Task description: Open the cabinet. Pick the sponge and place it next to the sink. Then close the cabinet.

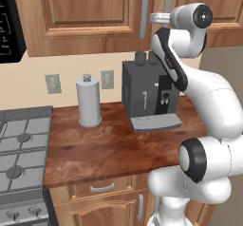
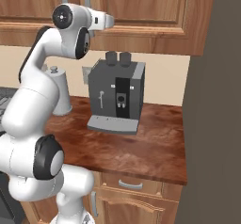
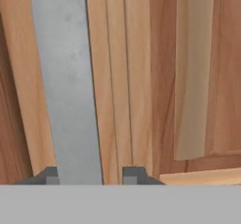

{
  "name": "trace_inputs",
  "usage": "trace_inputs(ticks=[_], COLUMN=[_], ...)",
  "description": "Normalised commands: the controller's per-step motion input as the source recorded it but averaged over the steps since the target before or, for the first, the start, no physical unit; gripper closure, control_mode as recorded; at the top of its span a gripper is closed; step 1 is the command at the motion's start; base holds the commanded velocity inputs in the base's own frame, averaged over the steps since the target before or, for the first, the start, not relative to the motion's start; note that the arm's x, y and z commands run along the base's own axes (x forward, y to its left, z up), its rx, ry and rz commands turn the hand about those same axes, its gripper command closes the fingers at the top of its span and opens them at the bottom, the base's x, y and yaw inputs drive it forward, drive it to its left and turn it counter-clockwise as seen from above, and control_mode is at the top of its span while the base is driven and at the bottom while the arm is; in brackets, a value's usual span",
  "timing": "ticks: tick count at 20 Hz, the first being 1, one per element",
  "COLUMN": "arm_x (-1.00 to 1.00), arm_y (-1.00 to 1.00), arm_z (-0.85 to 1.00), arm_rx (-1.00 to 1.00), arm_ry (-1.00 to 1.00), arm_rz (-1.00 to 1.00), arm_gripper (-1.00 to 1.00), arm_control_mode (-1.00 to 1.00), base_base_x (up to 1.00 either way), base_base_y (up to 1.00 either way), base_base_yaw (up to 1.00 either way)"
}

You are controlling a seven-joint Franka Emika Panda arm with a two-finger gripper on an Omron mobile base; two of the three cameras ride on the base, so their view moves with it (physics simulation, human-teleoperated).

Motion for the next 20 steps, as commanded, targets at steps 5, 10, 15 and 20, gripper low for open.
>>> trace_inputs(ticks=[5,10,15,20], arm_x=[-0.04,-0.23,-0.44,-0.63], arm_y=[-0.73,-0.76,-0.78,-0.75], arm_z=[0.0,0.0,0.0,0.02], arm_rx=[0.0,0.0,0.0,0.0], arm_ry=[0.0,0.0,0.0,0.0], arm_rz=[-0.06,-0.04,-0.01,0.0], arm_gripper=[1.0,1.0,1.0,1.0], arm_control_mode=[-1.0,-1.0,-1.0,-1.0], base_base_x=[0.0,0.0,0.0,0.0], base_base_y=[0.0,0.0,0.0,0.0], base_base_yaw=[0.0,0.0,0.0,0.0])
